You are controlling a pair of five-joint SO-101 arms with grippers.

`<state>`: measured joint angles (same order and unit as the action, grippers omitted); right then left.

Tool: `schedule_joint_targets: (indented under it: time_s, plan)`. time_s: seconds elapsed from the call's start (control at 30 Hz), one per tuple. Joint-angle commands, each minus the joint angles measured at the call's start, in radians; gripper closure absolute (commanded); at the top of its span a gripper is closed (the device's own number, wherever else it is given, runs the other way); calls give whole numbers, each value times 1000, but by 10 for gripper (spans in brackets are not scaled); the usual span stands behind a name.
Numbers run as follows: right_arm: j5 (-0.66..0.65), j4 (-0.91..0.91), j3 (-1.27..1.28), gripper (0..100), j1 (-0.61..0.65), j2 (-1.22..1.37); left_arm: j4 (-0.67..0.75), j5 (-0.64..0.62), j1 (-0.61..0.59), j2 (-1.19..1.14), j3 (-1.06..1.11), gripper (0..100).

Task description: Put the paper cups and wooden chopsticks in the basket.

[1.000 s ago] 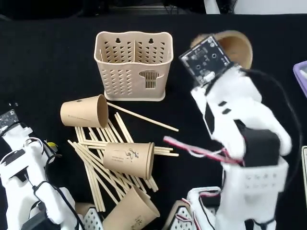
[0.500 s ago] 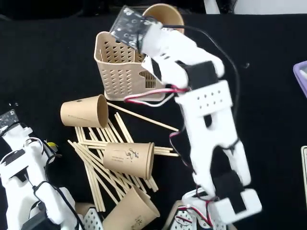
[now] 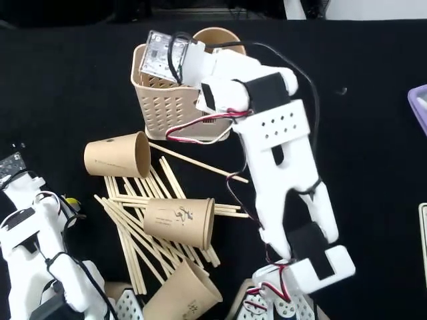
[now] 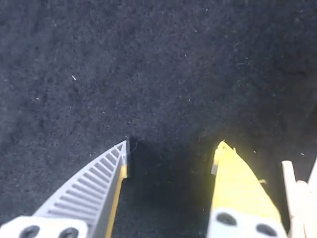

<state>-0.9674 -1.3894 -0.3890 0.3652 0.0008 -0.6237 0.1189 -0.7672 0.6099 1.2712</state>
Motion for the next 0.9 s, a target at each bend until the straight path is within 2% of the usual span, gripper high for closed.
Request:
schedule_joint_targets:
  time_s: [0.0,0.1,0.17,0.37,0.63,0.77,0.87]
  plan:
    - [109,12,-90,929,9,7,17,-5,22,9,2,721]
    - [190,9,-160,789,8,1,17,-5,22,9,2,721]
    - [198,5,-219,753,15,-7,17,-5,22,9,2,721]
    - [348,-49,-321,832,32,-59,17,-5,22,9,2,721]
    - [364,-371,-317,835,94,-189,17,-5,22,9,2,721]
    - [394,-374,-157,836,86,-286,17,-5,22,9,2,721]
    - [318,-371,53,835,97,-384,17,-5,22,9,2,721]
